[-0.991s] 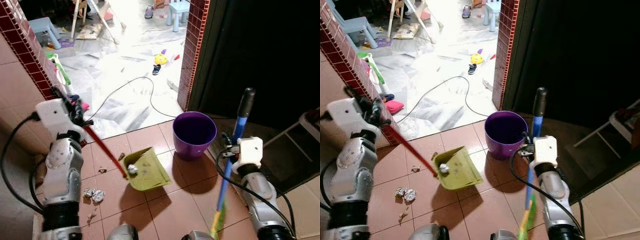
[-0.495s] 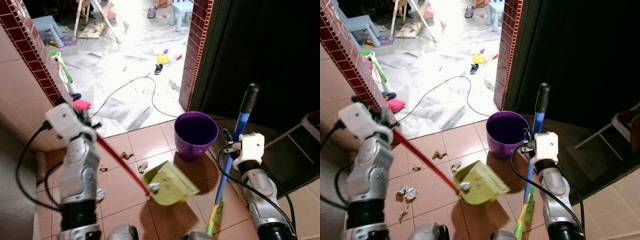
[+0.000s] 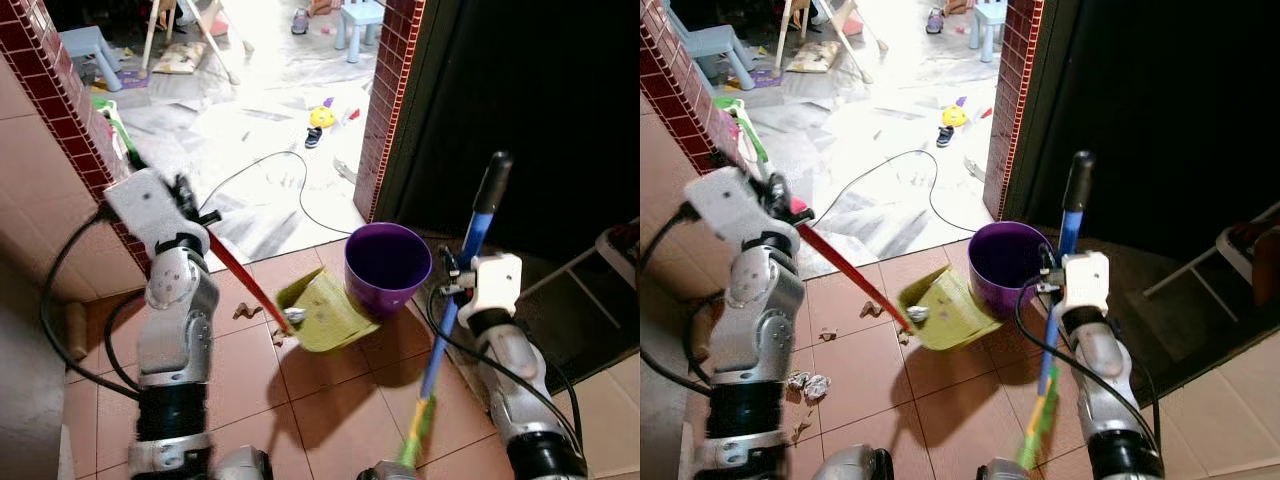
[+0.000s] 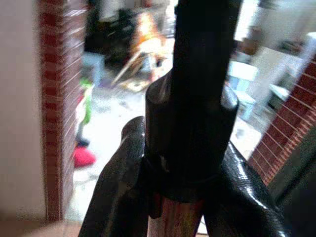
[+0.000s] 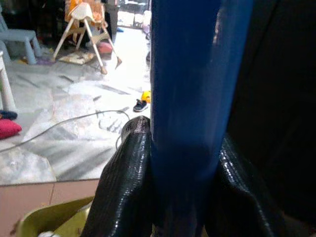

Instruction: Sweep floor

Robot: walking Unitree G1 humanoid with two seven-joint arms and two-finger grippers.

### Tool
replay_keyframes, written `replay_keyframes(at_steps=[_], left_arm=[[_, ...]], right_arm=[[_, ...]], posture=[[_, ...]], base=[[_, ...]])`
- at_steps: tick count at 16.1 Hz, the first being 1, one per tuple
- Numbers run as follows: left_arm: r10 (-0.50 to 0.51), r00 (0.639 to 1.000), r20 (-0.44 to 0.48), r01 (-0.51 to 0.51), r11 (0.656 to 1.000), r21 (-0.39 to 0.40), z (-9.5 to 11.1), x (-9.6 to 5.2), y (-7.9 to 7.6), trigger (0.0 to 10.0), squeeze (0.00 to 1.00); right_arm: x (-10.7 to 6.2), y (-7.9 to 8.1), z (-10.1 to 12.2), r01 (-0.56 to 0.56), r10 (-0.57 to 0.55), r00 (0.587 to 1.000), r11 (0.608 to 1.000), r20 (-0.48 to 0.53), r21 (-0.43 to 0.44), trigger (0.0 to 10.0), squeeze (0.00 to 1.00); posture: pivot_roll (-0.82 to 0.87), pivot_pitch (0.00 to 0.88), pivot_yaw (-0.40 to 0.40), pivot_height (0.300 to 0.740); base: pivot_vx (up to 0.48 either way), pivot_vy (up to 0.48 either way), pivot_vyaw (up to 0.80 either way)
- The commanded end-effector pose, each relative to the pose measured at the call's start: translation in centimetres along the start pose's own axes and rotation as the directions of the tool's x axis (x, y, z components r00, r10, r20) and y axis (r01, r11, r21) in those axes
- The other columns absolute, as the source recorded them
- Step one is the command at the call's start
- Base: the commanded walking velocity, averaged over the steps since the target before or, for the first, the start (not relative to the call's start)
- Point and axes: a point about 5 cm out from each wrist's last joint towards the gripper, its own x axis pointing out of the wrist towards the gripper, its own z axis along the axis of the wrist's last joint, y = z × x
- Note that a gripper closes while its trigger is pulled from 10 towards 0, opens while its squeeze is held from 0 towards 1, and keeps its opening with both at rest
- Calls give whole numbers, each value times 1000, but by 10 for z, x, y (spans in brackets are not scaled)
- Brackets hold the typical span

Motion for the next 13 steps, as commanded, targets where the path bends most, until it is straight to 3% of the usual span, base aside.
replay_keyframes(at_steps=[1, 2, 3, 4, 6, 8, 11, 13], left_arm=[[-74, 995, 67, 70, 995, 67, 13, 1, 0, 10000, 0], [-150, 988, 40, 141, 974, 175, 10, 3, 6, 10000, 0], [-169, 985, 27, 160, 965, 208, 9, 3, 9, 10000, 0], [-203, 979, -26, 203, 941, 271, 7, 6, 23, 10000, 0], [-201, 979, -42, 203, 927, 316, 4, 5, 32, 10000, 0], [-249, 967, -62, 256, 920, 297, 1, 2, 27, 10000, 0], [-277, 956, -99, 292, 934, 208, -12, -1, 19, 10000, 0], [-273, 956, -104, 286, 947, 143, -15, -2, 16, 10000, 0]], right_arm=[[3, -5, 11, 16, -16, 999, 1000, 45, -8, 10000, 0], [1, -7, 13, 24, -24, 998, 1000, 54, 0, 10000, 0], [0, -7, 13, 23, -23, 998, 1000, 58, 0, 10000, 0], [-6, -5, 17, 13, -13, 997, 1000, 76, 4, 10000, 0], [-14, -4, 20, 6, -8, 996, 1000, 89, 23, 10000, 0], [-22, -6, 26, 20, -23, 994, 999, 103, 27, 10000, 0], [-32, -12, 22, 95, -95, 994, 995, 61, 10, 10000, 0], [-34, -12, 23, 84, -84, 995, 996, 53, -5, 10000, 0]], posture=[[-103, 0, 24, 740], [-104, 0, 32, 740], [-108, 0, 44, 740], [-115, 0, 66, 740], [-126, 0, 85, 740], [-138, 0, 105, 740], [-172, 0, 117, 740], [-180, 0, 117, 740]], base=[[0, 0, 0], [0, 0, 0], [0, 0, 0], [0, 0, 0], [0, 0, 0], [0, 0, 0], [0, 0, 0], [0, 0, 0]])
